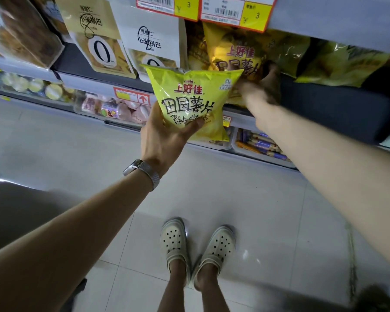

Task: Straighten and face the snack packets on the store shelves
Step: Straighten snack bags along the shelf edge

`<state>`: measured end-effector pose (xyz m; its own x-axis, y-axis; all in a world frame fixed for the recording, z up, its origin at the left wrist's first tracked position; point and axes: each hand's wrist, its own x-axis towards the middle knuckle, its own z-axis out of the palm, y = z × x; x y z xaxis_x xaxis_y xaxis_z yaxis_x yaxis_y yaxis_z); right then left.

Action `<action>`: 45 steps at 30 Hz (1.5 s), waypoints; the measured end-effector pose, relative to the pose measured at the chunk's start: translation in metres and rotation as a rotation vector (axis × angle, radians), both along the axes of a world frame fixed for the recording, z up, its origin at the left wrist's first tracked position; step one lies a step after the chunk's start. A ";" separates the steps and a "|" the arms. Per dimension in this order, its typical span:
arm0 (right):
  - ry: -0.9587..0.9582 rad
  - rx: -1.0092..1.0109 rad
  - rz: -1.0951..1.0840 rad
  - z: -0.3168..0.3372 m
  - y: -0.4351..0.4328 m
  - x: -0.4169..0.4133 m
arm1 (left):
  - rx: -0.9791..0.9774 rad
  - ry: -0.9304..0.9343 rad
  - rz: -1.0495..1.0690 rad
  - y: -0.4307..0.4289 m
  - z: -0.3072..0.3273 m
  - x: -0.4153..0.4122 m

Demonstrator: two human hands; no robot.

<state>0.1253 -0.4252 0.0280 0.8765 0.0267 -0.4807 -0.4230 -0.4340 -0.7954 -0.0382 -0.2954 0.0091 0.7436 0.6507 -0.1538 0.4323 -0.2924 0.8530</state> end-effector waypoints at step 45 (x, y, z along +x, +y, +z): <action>-0.253 -0.075 -0.067 -0.044 -0.160 0.031 | -0.271 0.049 -0.463 -0.130 -0.007 0.146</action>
<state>0.1559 -0.5854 -0.0164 0.9675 -0.0629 -0.2449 -0.2450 -0.4730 -0.8463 0.1080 -0.4259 0.0019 0.9310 0.1888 -0.3125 0.3517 -0.2337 0.9065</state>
